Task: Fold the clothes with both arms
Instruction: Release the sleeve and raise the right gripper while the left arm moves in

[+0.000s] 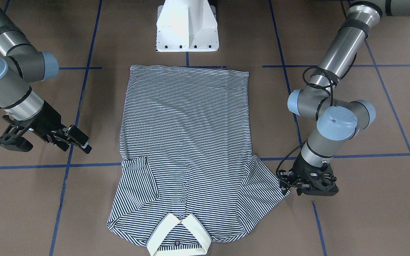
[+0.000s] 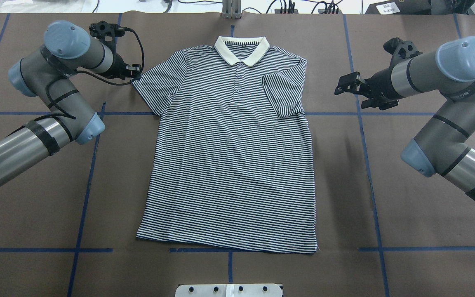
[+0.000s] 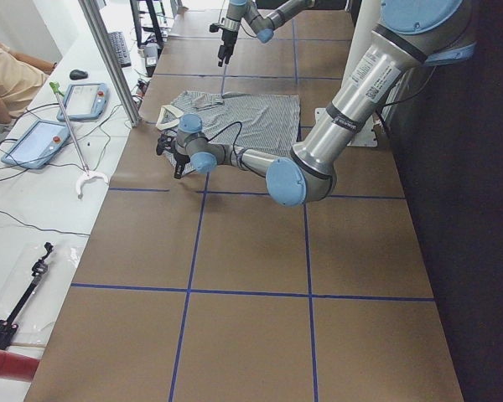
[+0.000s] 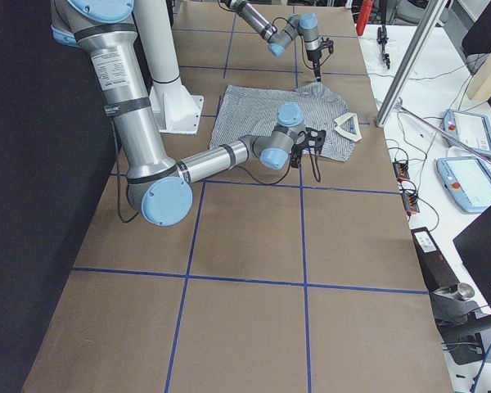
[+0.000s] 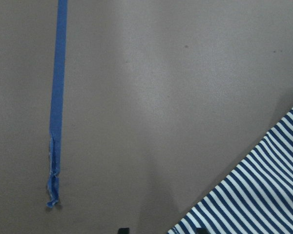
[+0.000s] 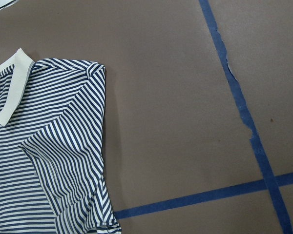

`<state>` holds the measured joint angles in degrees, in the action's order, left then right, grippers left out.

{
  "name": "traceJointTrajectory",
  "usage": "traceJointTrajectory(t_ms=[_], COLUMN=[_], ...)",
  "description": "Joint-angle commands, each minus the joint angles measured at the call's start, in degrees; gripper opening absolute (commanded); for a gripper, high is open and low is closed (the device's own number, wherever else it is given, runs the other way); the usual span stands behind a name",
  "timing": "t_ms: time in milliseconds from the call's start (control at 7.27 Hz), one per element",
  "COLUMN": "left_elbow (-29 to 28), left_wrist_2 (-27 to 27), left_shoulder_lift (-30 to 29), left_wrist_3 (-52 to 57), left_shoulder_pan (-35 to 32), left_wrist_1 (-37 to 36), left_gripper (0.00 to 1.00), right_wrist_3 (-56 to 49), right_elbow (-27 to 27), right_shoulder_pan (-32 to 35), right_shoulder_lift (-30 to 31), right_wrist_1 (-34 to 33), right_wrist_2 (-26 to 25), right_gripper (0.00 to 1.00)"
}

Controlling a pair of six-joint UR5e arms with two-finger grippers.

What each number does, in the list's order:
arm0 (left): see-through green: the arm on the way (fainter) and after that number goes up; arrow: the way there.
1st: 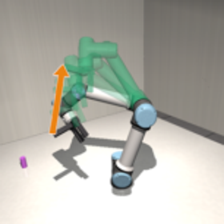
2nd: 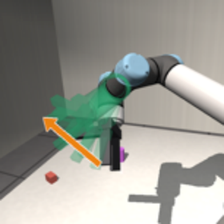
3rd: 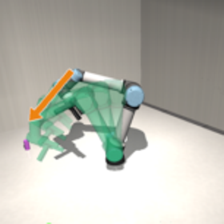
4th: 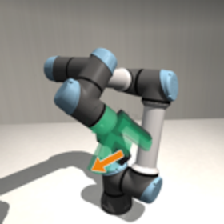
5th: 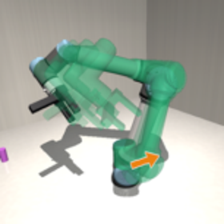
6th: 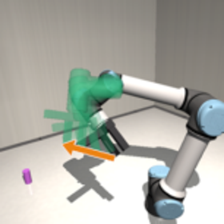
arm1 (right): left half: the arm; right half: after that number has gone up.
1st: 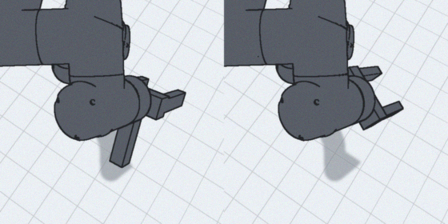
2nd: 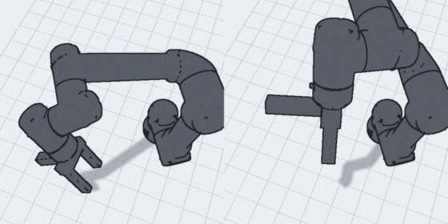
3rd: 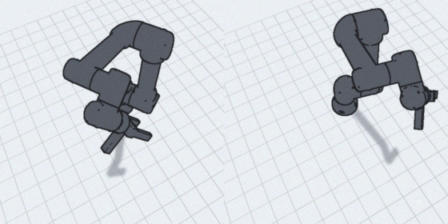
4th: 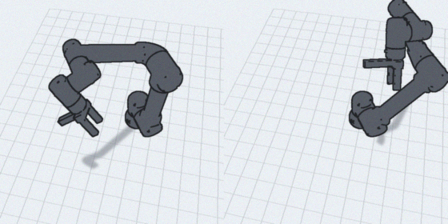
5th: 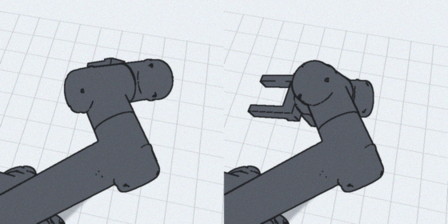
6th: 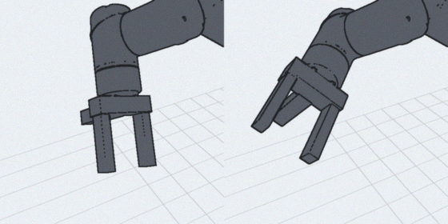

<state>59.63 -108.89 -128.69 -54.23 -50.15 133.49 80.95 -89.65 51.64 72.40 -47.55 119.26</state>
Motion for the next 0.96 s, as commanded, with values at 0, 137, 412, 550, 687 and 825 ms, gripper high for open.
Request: traceJointTrajectory(t_ms=[0, 137, 412, 550, 687, 825], left_elbow=[-0.04, -0.12, -0.12, -0.12, -0.12, 0.49], left_wrist_2=[0.17, 0.17, 0.17, 0.17, 0.17, 0.08], left_shoulder_lift=[0.02, 0.02, 0.11, 0.19, 0.02, -0.07], left_wrist_3=[0.0, 0.08, 0.09, 0.09, 0.26, 0.0], left_shoulder_pan=[0.41, 0.49, 0.67, 0.76, 0.67, 0.67], left_wrist_1=[0.02, 0.02, 0.02, -0.07, -0.07, 0.02], left_gripper=[0.46, 0.45, 0.38, 0.23, 0.0, 0.0], right_wrist_3=[0.0, 0.0, 0.0, 0.0, 0.08, 0.09], right_elbow=[-0.08, -0.08, -0.17, -0.17, -0.08, -0.08], right_shoulder_pan=[0.04, 0.04, 0.04, 0.04, 0.04, 0.04], right_shoulder_lift=[0.03, 0.03, 0.11, 0.11, 0.2, 0.2], right_wrist_1=[0.0, 0.0, 0.0, 0.09, 0.09, 0.09], right_wrist_2=[0.01, 0.01, 0.01, 0.01, 0.01, 0.01], right_gripper=[1.0, 1.0, 1.0, 1.0, 1.0, 1.0])
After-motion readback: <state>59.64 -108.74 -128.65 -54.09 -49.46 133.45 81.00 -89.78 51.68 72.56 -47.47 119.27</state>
